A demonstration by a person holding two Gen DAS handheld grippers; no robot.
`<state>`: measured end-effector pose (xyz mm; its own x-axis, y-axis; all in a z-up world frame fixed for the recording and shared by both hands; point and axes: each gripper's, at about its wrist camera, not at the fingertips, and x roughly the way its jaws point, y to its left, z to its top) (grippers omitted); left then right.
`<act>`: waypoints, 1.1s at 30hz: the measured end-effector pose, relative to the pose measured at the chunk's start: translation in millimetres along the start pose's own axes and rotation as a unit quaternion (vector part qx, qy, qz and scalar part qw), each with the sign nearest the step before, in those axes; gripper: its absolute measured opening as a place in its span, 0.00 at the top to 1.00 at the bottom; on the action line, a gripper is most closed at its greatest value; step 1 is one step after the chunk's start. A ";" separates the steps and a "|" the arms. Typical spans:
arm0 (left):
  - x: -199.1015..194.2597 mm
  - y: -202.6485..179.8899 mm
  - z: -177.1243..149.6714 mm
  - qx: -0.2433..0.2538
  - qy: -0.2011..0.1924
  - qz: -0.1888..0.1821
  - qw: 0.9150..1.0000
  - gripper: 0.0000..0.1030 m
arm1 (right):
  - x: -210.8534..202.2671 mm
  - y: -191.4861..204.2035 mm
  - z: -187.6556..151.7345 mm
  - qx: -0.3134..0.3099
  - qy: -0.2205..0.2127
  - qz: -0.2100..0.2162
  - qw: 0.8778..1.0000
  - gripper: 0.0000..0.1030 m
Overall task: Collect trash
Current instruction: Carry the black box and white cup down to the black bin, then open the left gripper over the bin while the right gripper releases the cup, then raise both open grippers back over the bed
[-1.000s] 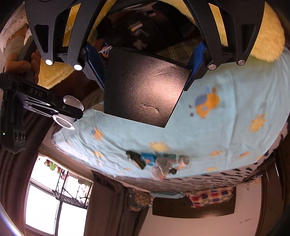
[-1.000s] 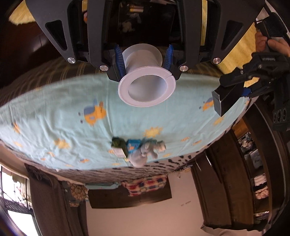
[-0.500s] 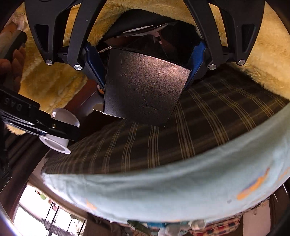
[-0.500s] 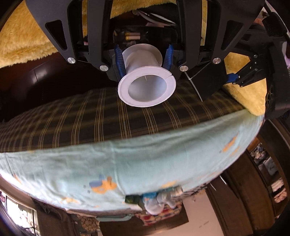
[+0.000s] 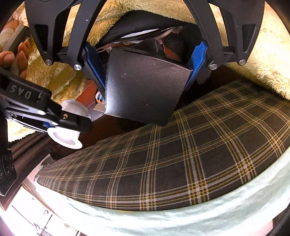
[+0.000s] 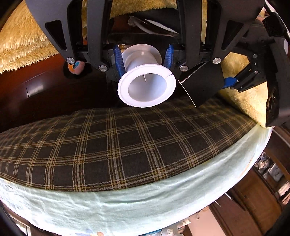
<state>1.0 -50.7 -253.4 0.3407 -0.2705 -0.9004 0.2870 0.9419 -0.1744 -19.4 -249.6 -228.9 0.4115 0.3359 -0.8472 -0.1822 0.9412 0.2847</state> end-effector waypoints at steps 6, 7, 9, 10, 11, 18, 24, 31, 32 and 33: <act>-11.8 12.6 -0.8 0.001 -0.013 0.006 1.000 0.10 | -2.9 -1.3 5.4 0.005 -0.006 -0.005 1.000 0.45; -15.0 11.9 -0.3 0.001 -0.017 0.008 1.000 0.08 | -5.8 -3.4 12.7 0.007 -0.008 -0.006 1.000 0.45; -20.8 12.7 0.8 0.001 -0.024 0.013 1.000 0.08 | -9.4 -5.7 15.4 0.009 -0.013 -0.009 1.000 0.44; -24.2 13.0 0.8 0.001 -0.027 0.014 1.000 0.08 | -12.7 -7.4 17.7 0.011 -0.017 -0.010 1.000 0.43; -27.8 14.8 1.5 0.001 -0.032 0.016 0.999 0.08 | -16.8 -9.5 20.5 0.012 -0.021 -0.012 1.000 0.41; -58.2 9.3 10.4 0.007 -0.060 0.023 0.998 0.08 | -48.2 -18.0 32.7 0.017 -0.061 -0.016 0.998 0.29; -95.5 5.5 23.1 0.018 -0.095 0.026 0.995 0.08 | -77.9 -9.7 53.7 -0.002 -0.097 -0.016 0.995 0.28; -159.6 10.2 53.6 0.023 -0.172 0.041 0.984 0.08 | -108.0 6.8 93.0 -0.039 -0.162 -0.041 0.985 0.25; -165.3 12.3 60.4 0.021 -0.181 0.047 0.982 0.08 | -112.4 7.5 101.3 -0.042 -0.172 -0.044 0.983 0.25; -170.3 15.0 68.0 0.019 -0.189 0.055 0.980 0.08 | -115.1 7.7 109.4 -0.043 -0.180 -0.044 0.982 0.25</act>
<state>8.1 -4.0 -75.6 0.6768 -0.2288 -0.6997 0.2607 0.9634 -0.0628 29.5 -277.0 -80.1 0.7146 0.2589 -0.6499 -0.1993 0.9658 0.1656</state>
